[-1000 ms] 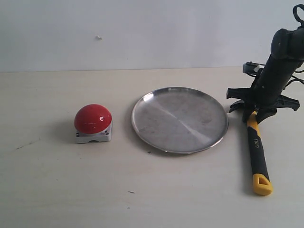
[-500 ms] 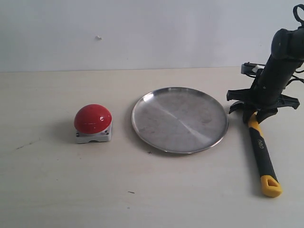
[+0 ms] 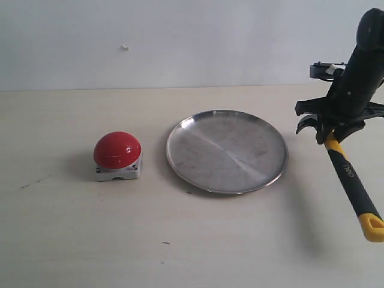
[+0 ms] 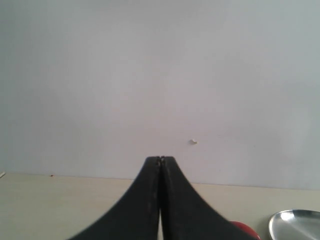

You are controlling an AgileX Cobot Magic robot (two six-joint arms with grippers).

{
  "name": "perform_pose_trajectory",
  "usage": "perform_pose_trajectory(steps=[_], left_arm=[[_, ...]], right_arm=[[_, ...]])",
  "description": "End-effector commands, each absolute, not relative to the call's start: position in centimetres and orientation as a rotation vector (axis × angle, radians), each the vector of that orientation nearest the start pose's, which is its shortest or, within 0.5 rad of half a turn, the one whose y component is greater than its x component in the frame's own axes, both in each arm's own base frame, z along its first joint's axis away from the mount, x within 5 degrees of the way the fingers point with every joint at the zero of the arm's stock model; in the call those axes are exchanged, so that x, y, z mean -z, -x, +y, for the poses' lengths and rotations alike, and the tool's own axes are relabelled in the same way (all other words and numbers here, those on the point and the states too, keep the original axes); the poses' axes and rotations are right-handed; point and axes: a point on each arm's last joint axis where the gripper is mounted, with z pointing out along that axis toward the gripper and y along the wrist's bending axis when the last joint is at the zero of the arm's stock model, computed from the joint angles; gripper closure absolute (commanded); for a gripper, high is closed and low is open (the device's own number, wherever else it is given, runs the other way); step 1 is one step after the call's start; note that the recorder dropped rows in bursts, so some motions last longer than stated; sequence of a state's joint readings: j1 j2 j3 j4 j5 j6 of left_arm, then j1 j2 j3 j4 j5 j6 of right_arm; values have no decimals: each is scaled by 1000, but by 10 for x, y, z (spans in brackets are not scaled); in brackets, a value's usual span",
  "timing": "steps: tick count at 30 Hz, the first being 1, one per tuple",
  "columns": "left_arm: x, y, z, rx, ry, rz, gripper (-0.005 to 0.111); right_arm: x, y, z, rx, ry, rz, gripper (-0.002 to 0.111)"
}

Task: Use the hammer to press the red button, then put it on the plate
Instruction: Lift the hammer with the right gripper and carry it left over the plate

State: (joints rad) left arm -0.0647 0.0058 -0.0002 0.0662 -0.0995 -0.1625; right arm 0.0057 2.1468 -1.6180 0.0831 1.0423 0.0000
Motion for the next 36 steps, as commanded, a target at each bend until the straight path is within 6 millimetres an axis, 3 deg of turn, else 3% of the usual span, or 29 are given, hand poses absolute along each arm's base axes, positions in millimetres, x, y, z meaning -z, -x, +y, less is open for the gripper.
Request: perform_pose_trajectory(steps=[1, 9, 19, 23, 30, 34, 36], left_arm=[[-222, -55, -4, 141, 10, 1386, 107], [-222, -55, -4, 141, 10, 1386, 107], [-222, -55, -4, 141, 10, 1386, 107], [-222, -55, -4, 141, 10, 1386, 107], [-222, -55, -4, 141, 10, 1386, 107], [-222, -55, -4, 141, 10, 1386, 107], [-222, -55, -4, 141, 10, 1386, 107]], right_arm=[[-190, -426, 14, -229, -7, 2992, 108], [-225, -412, 34, -551, 75, 2831, 108], [-244, -371, 68, -1083, 181, 2477, 108], [-241, -351, 84, -1220, 259, 2342, 108], [-217, -318, 115, -1386, 342, 2175, 108], [-214, -302, 118, -1549, 362, 2027, 108], [-209, -297, 118, -1543, 371, 2027, 108]])
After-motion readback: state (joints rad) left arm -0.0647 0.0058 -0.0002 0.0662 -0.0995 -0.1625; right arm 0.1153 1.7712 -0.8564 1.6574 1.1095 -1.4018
